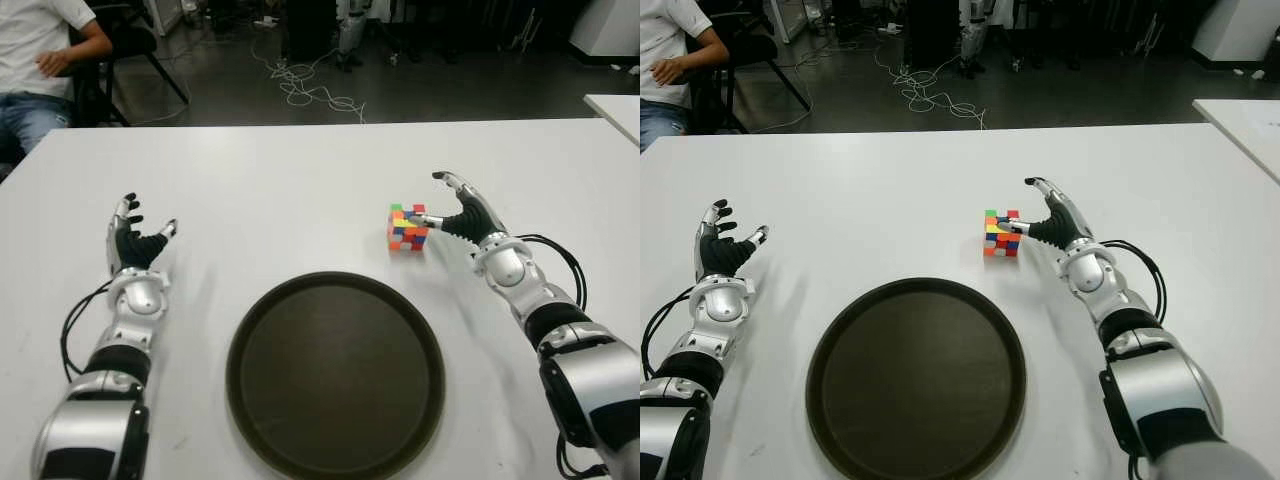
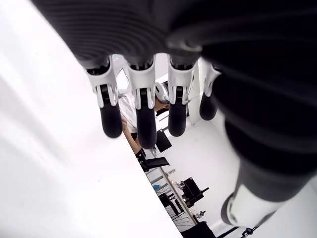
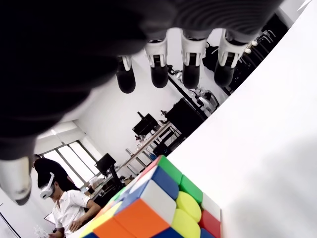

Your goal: Pick up the Rubik's Cube and put it in the plate

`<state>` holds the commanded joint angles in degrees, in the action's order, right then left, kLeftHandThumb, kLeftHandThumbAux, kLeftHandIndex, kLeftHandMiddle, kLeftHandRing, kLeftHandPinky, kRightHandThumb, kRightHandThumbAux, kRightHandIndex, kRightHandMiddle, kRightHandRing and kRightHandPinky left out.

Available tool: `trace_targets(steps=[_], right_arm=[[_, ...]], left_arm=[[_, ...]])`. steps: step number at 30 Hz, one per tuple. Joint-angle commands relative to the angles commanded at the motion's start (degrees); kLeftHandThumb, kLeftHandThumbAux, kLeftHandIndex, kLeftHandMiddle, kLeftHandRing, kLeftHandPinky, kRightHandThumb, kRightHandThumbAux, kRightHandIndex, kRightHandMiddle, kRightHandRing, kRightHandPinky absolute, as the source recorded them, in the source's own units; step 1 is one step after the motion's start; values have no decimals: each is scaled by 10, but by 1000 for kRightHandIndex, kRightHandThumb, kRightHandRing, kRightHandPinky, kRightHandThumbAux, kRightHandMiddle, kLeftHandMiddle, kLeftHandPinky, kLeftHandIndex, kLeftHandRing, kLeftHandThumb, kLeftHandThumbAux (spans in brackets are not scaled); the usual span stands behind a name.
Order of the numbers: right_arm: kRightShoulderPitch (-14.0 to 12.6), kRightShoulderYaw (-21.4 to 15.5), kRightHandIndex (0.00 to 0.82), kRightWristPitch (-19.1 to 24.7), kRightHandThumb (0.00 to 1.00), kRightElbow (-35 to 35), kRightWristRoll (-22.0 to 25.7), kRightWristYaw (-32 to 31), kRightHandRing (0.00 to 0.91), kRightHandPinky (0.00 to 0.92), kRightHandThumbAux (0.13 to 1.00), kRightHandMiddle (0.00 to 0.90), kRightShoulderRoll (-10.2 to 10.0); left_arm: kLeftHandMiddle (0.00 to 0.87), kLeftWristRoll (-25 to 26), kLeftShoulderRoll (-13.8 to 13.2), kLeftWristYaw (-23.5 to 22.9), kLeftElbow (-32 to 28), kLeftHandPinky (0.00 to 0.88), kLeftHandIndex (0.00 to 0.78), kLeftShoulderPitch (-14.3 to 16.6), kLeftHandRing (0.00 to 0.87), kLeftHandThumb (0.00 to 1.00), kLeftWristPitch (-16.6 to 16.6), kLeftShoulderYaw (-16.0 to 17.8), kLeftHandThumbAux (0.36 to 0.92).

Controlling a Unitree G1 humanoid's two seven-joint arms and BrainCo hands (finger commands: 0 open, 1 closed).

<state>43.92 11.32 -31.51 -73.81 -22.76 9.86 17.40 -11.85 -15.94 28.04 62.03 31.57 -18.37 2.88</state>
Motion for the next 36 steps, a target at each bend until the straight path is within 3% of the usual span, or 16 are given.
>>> trace_targets(steps=[14,16,18,20,30,36], right_arm=[[17,14,11,-13,0,36,-9,-12,44,120,507,5,20],[17,16,7,-14,0,41,-10,-14,47,144,521,2,20],[20,21,3,-13,0,46,-13,-21,90,259,534,1,21],[23,27,1,-12,0,50,-17,-29,118,275,542,1,24],[21,51,0,6,0,53,-40,-45,20,41,588,0,26],[29,70,0,24,0,44,-56,-72,2,4,621,0,27]], left_arm=[[174,-8,0,7,0,218,110,0,184,274,7,-6,762],[172,-9,1,8,0,220,109,0,183,274,7,-7,759],[172,-9,1,9,0,222,111,0,183,275,8,-8,756],[171,-10,0,9,0,230,113,1,185,281,8,-9,752],[181,-11,0,10,4,246,121,0,199,292,-2,-13,751],[178,-14,-1,12,7,228,114,0,194,248,-6,-17,750]])
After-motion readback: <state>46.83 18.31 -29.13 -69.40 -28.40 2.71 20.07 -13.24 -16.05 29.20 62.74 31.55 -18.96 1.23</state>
